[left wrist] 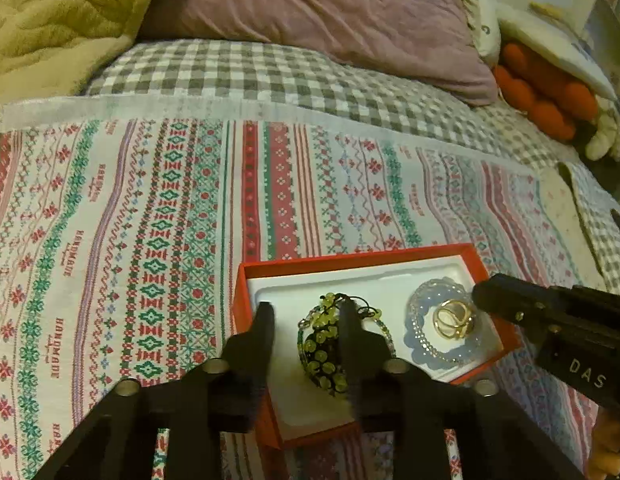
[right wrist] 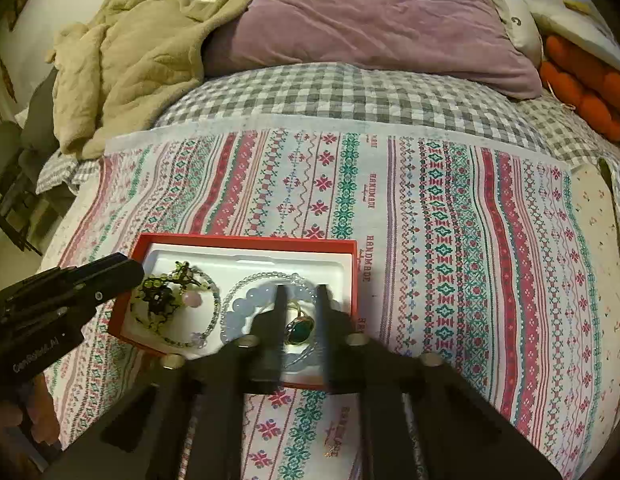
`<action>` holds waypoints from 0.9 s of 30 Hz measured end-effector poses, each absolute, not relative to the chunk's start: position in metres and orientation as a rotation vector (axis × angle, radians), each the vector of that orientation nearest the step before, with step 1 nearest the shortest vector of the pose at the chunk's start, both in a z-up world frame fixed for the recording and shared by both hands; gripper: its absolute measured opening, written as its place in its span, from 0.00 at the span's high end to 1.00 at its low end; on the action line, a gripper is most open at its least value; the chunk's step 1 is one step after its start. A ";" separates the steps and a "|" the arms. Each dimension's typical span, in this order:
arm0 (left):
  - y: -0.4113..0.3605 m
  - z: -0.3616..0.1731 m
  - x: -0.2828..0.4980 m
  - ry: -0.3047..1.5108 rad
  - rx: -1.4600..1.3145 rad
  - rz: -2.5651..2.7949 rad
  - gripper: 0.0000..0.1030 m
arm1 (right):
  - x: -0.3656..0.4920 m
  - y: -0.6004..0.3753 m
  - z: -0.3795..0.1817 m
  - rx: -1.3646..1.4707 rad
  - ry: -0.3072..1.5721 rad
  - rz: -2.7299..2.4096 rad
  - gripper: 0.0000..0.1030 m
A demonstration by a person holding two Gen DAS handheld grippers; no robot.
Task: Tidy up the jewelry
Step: 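Lower both bracelets into the red box and open both tools, then move both open tools back to the gold earrings on the cloth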
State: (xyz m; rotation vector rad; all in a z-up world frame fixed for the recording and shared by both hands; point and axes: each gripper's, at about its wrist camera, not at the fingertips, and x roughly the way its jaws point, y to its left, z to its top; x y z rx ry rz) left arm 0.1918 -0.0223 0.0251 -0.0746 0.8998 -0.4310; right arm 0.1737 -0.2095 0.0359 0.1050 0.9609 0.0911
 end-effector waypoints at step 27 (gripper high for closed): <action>-0.010 0.026 0.115 0.955 0.110 -0.393 0.05 | 0.091 -0.214 0.032 0.091 1.056 -0.046 0.32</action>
